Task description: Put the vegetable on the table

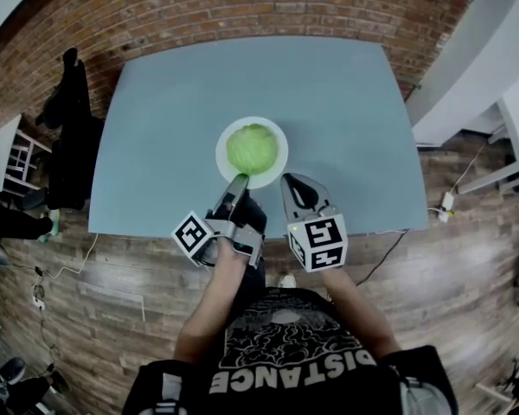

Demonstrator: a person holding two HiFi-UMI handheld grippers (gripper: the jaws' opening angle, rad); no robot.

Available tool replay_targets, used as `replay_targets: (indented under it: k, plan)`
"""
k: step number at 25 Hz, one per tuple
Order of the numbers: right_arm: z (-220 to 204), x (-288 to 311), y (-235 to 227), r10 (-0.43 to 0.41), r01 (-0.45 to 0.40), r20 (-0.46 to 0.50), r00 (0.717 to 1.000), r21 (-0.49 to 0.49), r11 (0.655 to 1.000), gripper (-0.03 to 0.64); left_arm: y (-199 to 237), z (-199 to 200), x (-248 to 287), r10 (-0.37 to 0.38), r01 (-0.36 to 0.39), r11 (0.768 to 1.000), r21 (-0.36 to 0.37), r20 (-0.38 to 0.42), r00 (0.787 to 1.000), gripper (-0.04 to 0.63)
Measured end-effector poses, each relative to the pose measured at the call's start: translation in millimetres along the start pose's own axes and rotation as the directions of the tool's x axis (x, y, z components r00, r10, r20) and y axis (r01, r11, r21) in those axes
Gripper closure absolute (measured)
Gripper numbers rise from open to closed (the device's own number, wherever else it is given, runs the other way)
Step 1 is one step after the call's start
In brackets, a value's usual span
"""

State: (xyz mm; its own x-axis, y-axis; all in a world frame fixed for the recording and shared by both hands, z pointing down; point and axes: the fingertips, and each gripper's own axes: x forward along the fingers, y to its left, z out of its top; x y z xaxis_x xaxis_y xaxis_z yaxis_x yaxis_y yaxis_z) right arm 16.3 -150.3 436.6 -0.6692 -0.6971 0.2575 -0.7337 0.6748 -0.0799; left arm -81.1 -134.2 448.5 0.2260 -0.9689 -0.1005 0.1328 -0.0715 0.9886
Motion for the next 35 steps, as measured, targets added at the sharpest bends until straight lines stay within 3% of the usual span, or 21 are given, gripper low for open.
replay_targets:
  k: [20,35]
  plan:
    - [-2.0,75.0,-28.4,-0.085,0.086,-0.056,0.995,0.007,0.996,0.607,59.9,52.5,60.5,0.082,-0.082,0.997,0.008,-0.112,0.99,0.578]
    - [-23.0,98.5,-37.7,-0.124,0.129,-0.106,0.987,0.04,0.991,0.607,120.1,65.8,69.2,0.234,-0.218,0.971,0.095,-0.207,0.95,0.577]
